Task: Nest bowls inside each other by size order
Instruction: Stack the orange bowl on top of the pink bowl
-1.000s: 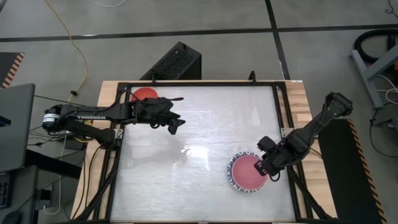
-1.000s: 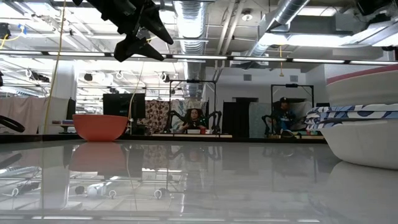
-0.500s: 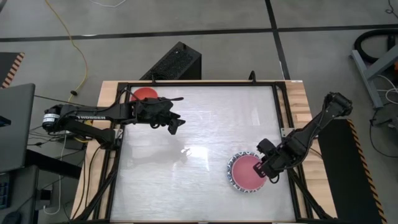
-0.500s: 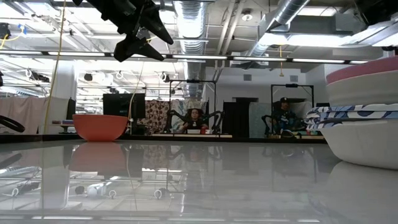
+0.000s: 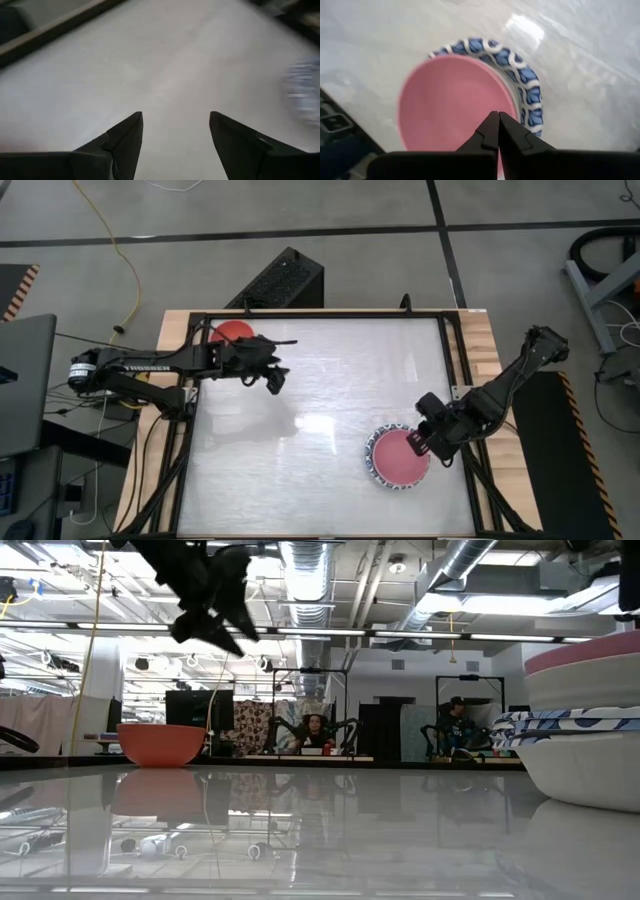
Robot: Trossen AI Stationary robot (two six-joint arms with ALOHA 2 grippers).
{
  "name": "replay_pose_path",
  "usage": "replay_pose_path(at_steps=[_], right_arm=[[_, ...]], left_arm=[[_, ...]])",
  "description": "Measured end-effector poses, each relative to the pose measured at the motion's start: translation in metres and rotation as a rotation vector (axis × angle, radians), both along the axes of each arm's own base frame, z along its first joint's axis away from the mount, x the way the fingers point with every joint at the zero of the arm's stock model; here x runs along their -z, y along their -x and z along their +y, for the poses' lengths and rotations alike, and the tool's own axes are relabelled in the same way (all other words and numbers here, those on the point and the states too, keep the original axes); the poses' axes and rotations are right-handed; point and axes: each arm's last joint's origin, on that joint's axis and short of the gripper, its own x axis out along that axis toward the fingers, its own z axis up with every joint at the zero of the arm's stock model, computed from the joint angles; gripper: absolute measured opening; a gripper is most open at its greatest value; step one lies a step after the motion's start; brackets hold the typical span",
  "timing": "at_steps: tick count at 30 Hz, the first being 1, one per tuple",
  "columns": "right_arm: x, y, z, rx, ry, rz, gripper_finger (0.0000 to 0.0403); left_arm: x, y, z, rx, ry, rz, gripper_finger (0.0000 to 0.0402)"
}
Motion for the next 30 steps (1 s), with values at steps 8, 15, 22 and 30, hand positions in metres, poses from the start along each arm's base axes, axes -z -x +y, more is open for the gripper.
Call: replay_pose_path(at_steps=[8, 15, 22, 30], right_arm=[[-0.005, 0.002, -0.006, 0.024, -0.007, -0.031, 0.0026], [-0.004, -0.003, -0.012, 0.026, 0.018, -0.024, 0.0026], [-0.004, -0.005, -0.016, 0.007, 0.038, -0.022, 0.0026], [-0.004, -0.005, -0.016, 0.010, 0.040, -0.022, 0.0026]], left_arm=[[0.017, 0.020, 0.034, -0.249, 0.077, 0.175, 0.0219], [0.002, 0.036, 0.073, -0.299, 0.066, 0.191, 0.0219], [-0.024, 0.062, 0.110, -0.351, -0.014, 0.285, 0.0219], [0.000, 0.063, 0.145, -0.273, 0.062, 0.455, 0.0219]])
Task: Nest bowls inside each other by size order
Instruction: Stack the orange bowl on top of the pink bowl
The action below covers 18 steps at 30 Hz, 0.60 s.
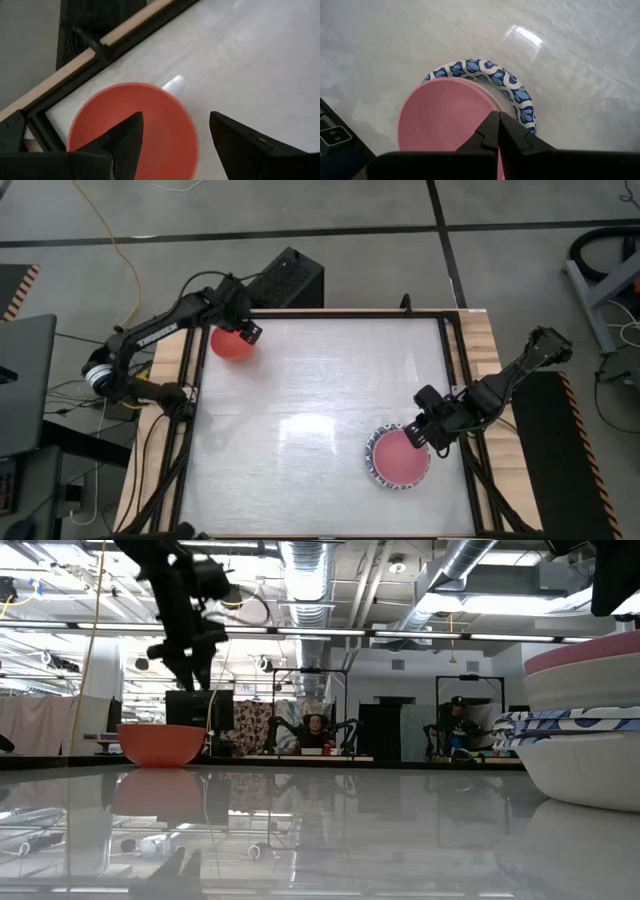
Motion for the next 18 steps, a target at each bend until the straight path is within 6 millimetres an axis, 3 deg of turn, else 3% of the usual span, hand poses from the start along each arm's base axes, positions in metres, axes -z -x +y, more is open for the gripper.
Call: replay_pose_path(at_steps=[9, 14, 18], right_arm=[[0.000, 0.000, 0.000, 0.001, -0.003, -0.003, 0.0026], [0.000, 0.000, 0.000, 0.001, -0.005, -0.005, 0.0026], [0.000, 0.000, 0.000, 0.001, -0.004, -0.004, 0.0026]], left_arm=[[0.048, -0.013, 0.023, 0.077, 0.090, 0.251, 0.0219], [0.048, -0.013, 0.025, 0.097, 0.061, 0.304, 0.0219], [0.032, -0.014, 0.028, 0.119, -0.004, 0.351, 0.0219]])
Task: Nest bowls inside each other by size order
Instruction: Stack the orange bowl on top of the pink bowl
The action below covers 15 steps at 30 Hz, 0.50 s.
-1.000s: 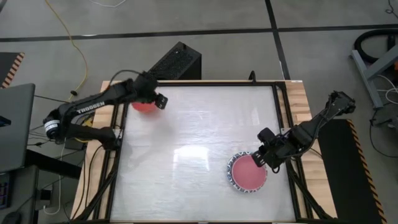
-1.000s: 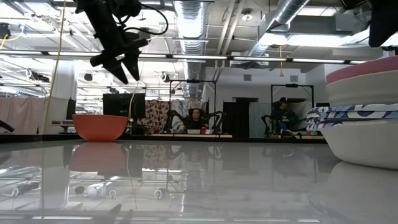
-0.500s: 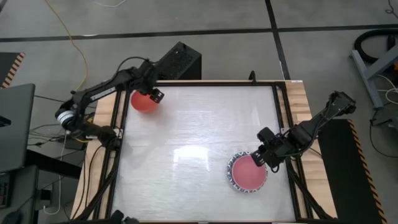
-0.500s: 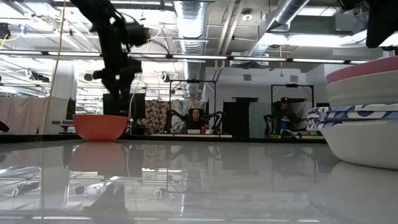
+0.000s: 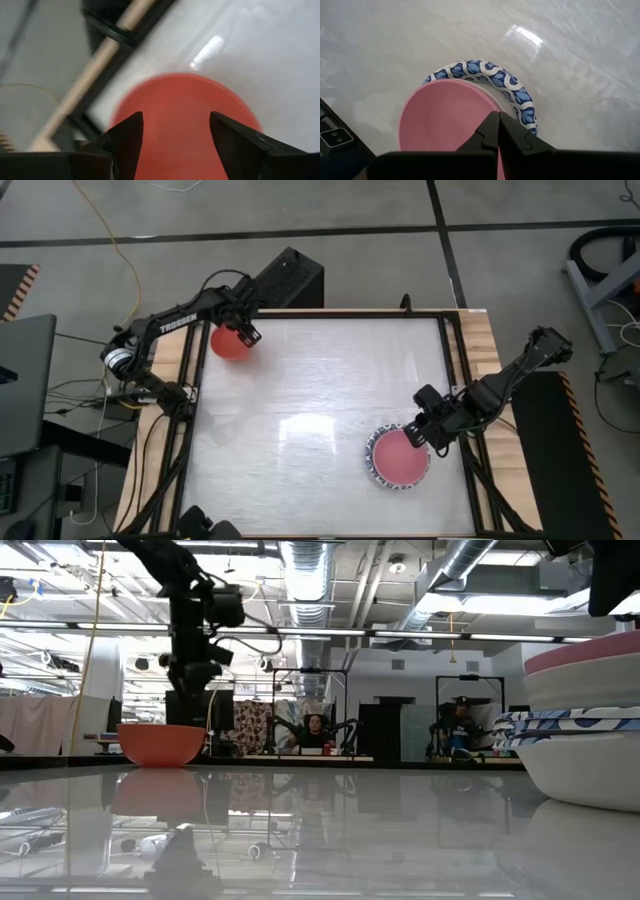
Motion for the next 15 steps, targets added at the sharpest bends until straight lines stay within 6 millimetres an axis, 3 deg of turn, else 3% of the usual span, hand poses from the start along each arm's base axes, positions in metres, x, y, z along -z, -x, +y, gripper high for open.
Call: replay_pose_path(at_steps=[5, 15], right_arm=[[0.000, 0.001, 0.000, 0.000, 0.006, 0.007, 0.0026], [0.001, 0.002, -0.001, 0.001, 0.017, 0.019, 0.0026]], left_arm=[[-0.013, 0.002, 0.015, 0.006, -0.024, -0.009, 0.0219], [0.017, 0.005, 0.032, 0.023, 0.128, 0.060, 0.0219]])
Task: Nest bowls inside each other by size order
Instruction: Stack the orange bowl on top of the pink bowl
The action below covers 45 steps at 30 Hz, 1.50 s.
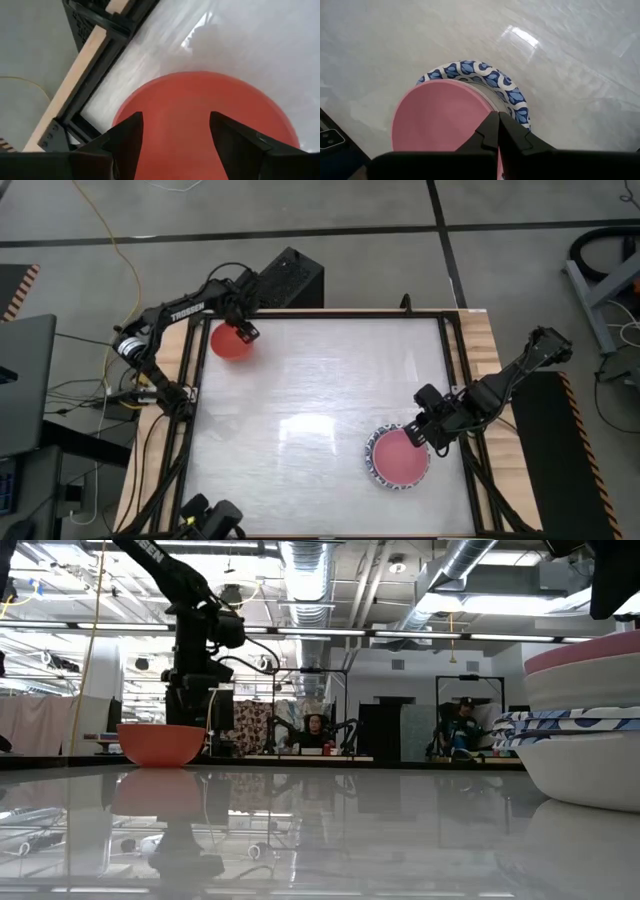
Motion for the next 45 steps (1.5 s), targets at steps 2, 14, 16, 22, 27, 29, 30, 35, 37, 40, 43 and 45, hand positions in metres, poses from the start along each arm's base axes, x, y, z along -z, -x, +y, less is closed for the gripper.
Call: replay_pose_path(at_steps=[2, 14, 16, 22, 27, 29, 30, 35, 37, 40, 43, 45], right_arm=[[0.000, 0.000, 0.000, 0.000, 0.000, 0.000, 0.0026], [0.000, 0.000, 0.000, 0.006, 0.012, -0.009, 0.0026], [0.000, 0.000, 0.000, 0.006, 0.012, -0.009, 0.0026], [0.000, 0.000, 0.000, 0.007, 0.013, -0.010, 0.0026], [0.000, 0.000, -0.001, 0.009, 0.020, -0.015, 0.0026], [0.000, 0.000, -0.001, 0.011, 0.019, -0.015, 0.0026], [0.000, 0.000, -0.001, 0.012, 0.018, -0.015, 0.0026], [0.000, 0.000, -0.001, 0.015, 0.015, -0.016, 0.0026], [0.000, 0.000, 0.000, 0.014, 0.014, -0.016, 0.0026], [0.000, 0.000, -0.001, 0.015, 0.015, -0.015, 0.0026], [0.000, 0.000, 0.000, 0.015, 0.015, -0.015, 0.0026], [0.000, 0.000, -0.001, 0.015, 0.015, -0.015, 0.0026]], left_arm=[[0.000, 0.000, 0.001, 0.026, -0.017, 0.019, 0.0219], [-0.002, 0.013, 0.016, 0.062, -0.025, -0.028, 0.0219], [-0.002, 0.015, 0.017, 0.062, -0.024, -0.028, 0.0219], [-0.002, 0.017, 0.020, 0.092, -0.033, -0.024, 0.0219], [0.004, 0.014, 0.021, 0.121, -0.001, -0.033, 0.0211], [0.014, 0.013, 0.023, 0.119, 0.045, -0.012, 0.0205], [0.019, 0.012, 0.024, 0.107, 0.055, -0.001, 0.0203], [0.039, 0.010, 0.029, 0.086, 0.119, 0.038, 0.0194], [0.044, 0.009, 0.028, 0.084, 0.143, 0.051, 0.0183], [0.045, 0.010, 0.027, 0.085, 0.165, 0.060, 0.0150], [0.045, 0.010, 0.025, 0.070, 0.181, 0.056, 0.0099], [0.045, 0.011, 0.023, 0.052, 0.213, 0.044, 0.0061]])
